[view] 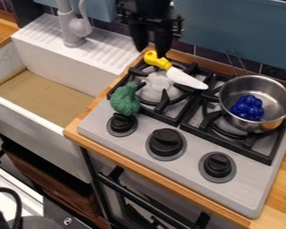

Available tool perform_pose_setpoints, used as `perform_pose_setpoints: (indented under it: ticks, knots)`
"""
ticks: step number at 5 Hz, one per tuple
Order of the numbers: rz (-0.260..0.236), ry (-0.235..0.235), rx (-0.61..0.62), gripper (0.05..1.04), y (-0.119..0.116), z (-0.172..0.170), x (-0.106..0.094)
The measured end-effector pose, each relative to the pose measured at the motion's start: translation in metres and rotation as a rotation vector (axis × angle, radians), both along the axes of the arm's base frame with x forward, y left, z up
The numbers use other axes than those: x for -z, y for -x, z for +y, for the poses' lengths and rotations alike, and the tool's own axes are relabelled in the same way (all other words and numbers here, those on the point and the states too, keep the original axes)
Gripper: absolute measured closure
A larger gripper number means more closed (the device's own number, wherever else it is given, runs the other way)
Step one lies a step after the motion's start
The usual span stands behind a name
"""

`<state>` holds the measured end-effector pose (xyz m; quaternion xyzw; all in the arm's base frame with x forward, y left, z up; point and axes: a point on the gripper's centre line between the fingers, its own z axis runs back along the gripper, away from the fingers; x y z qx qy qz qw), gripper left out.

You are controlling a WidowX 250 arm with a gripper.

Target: Put the green broccoli into the silver pot.

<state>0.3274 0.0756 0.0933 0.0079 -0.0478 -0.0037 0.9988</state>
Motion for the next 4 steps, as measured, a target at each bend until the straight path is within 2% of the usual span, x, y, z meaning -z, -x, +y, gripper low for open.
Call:
perform_pose_setpoints:
  ticks: [1, 2, 4]
  knots:
    - [-0.018, -0.017, -0.001, 0.093, -0.003, 0.009, 0.004]
    - [-0.034, 0.002, -0.037, 0.083, -0.011, 0.012, 0.012]
    - [-0.051, -0.005, -0.044, 0.083, -0.019, 0.014, 0.01]
